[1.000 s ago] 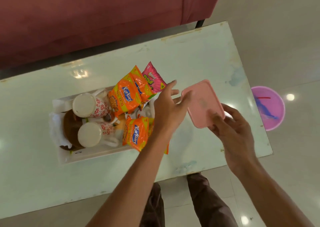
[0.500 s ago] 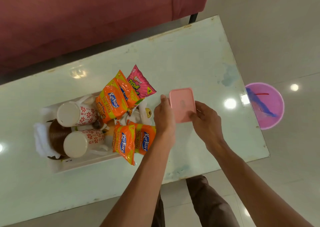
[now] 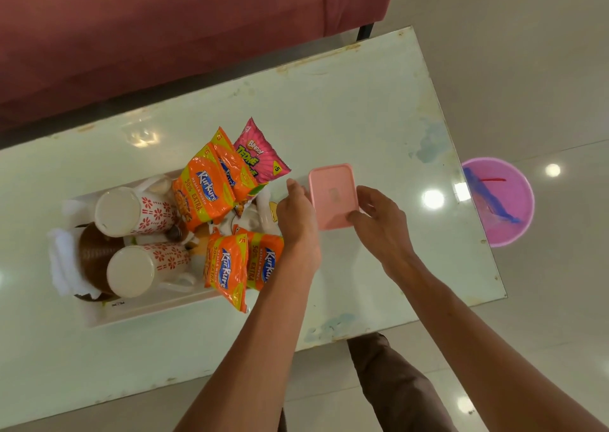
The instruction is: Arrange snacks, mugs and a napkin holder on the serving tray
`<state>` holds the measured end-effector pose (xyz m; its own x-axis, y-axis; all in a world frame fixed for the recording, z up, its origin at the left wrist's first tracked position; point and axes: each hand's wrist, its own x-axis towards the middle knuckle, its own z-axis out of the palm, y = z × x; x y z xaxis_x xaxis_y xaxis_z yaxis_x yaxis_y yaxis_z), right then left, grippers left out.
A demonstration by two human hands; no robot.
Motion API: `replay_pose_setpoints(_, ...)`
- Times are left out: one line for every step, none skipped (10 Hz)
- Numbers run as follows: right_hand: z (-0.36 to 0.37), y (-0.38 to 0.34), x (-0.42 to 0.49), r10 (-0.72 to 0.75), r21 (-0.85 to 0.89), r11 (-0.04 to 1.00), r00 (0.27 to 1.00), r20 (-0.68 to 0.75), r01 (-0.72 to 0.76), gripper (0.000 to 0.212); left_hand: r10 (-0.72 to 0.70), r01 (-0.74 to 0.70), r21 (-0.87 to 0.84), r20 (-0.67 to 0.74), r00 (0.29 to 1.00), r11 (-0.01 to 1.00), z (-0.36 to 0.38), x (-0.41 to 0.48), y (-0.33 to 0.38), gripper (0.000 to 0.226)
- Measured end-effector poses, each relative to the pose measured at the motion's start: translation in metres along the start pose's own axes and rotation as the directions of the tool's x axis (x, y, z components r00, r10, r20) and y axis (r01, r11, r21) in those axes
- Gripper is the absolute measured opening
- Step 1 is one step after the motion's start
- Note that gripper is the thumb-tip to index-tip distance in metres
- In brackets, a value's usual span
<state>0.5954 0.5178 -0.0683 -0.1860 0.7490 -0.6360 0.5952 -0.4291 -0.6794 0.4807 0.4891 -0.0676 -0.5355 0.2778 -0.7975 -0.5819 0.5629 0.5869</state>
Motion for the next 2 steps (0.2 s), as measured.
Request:
replay_pose_setpoints(-0.004,-0.012,-0.01,-0.039,-0.073,0.997,0.998,-0.038,0.037,0.061,0.009,-0.008,-0.039,0.021,1.0,0.999,-0.01,-0.021,0.012,0.053)
replay_pose_setpoints(-0.007,-0.03,-0.034,-0.17,-0.259,0.956,0.981,-0.093,0.141,0.062,0.18,-0.179,-0.036,0.033,0.983,0.983,-0.034,-0.052,0.021,0.047)
